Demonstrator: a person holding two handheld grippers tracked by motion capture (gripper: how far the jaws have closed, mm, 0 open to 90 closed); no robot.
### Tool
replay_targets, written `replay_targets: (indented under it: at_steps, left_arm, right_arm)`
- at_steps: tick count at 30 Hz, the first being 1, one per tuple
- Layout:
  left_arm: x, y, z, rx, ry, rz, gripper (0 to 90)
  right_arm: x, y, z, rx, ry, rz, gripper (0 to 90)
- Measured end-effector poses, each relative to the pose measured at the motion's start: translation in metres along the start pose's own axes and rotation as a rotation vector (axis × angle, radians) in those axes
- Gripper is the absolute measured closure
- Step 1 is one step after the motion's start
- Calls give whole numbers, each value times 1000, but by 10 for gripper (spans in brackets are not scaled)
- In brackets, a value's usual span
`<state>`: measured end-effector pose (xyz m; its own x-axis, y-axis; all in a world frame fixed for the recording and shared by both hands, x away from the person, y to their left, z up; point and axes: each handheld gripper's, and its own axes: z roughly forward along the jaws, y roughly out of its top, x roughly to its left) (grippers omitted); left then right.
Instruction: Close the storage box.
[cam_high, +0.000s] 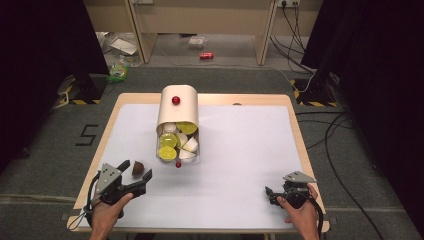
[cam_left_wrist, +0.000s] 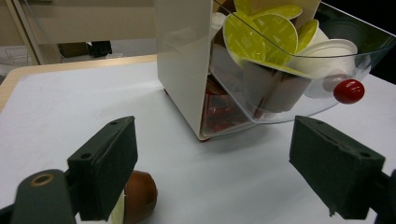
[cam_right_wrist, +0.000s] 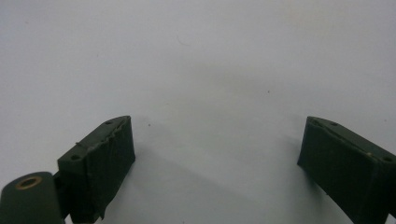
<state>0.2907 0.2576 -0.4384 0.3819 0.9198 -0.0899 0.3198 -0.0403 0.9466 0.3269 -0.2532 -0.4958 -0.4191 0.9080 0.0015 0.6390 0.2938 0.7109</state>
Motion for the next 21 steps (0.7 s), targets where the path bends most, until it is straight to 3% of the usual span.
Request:
replay_targets:
  at_steps: [21]
  left_arm:
    - [-9, 8, 15, -2, -16, 17, 150]
  right_arm:
    - [0, 0, 0, 0, 1, 0, 106]
